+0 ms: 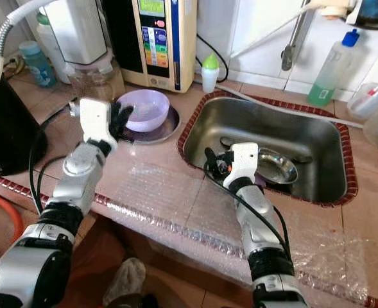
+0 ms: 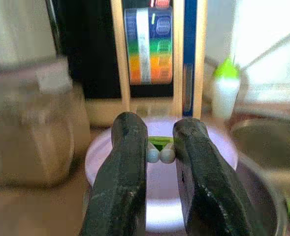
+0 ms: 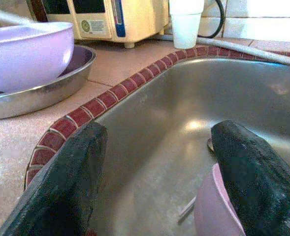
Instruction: Kitchen organization
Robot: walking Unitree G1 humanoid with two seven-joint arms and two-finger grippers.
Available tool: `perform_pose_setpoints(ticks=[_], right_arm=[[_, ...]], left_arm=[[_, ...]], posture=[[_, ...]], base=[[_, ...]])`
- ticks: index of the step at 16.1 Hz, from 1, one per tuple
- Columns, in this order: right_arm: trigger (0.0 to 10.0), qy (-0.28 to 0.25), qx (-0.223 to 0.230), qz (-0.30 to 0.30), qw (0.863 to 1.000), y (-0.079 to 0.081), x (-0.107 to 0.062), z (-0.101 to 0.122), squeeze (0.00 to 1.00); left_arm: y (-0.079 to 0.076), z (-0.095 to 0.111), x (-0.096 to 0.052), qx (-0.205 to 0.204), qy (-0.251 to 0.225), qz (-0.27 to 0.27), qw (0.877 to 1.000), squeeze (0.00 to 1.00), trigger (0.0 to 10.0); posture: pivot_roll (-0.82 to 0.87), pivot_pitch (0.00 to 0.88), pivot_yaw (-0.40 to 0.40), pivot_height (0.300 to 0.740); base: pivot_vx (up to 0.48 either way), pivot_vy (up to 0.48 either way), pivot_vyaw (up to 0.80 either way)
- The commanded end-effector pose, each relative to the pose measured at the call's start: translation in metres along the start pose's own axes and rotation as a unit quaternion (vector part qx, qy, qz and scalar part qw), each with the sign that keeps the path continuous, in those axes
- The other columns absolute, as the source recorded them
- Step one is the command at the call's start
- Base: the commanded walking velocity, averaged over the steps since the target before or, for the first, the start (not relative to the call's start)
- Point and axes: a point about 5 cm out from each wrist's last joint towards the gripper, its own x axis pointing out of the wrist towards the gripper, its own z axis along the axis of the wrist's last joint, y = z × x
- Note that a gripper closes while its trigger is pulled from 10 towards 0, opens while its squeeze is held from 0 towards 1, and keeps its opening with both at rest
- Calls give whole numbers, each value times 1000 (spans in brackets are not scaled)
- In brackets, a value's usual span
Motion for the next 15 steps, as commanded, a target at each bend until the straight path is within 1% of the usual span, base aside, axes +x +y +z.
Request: perform_pose_setpoints(ticks=[1,3,4,5,6,7,8,9,10,12,14,15], right_arm=[[10000,-10,-1,-3,1000,-1,4,7,0],[10000,-15,8,-4,1000,-1,6,10,0],[10000,-28,47,-11,998,-2,9,17,0],[10000,-52,120,-21,991,-4,13,29,0],[10000,-67,166,-23,984,-5,16,37,0],[10000,-92,237,-16,967,-5,21,52,0],[10000,-107,271,-1,957,-3,25,64,0],[10000,-112,292,12,950,-1,27,70,0],[10000,-113,325,30,938,3,28,75,0],[10000,-111,372,83,918,13,27,82,0],[10000,-96,395,102,908,19,25,81,0],[10000,-90,398,108,906,21,25,80,0]], left_arm=[[-1,12,1,-4,-27,-4,1000,0,0],[-5,23,2,-5,-54,-17,998,0,0],[-13,32,1,-10,-71,-39,997,0,0],[-24,37,-2,-13,-80,-72,994,0,0],[-31,35,-5,-18,-79,-93,992,0,0],[-43,30,-11,-21,-72,-126,989,0,0],[-55,24,-16,-18,-63,-153,986,0,0],[-61,22,-19,-17,-60,-167,984,0,0],[-68,21,-21,-20,-56,-178,982,0,0],[-80,19,-24,-23,-50,-201,978,0,0],[-84,21,-24,-23,-52,-206,977,0,0],[-86,22,-24,-23,-53,-209,976,0,0]], posture=[[-55,0,67,740],[-52,0,65,740],[-47,0,62,740],[-43,0,60,740],[-42,0,58,740],[-42,0,58,740],[-42,0,57,740],[-43,0,57,740],[-43,0,56,740],[-43,0,54,740],[-44,0,53,740],[-44,0,53,740]], base=[[0,0,0],[0,0,0],[0,0,0],[0,0,0],[0,0,0],[0,0,0],[0,0,0],[0,0,0],[0,0,0],[0,0,0],[0,0,0],[0,0,0]])
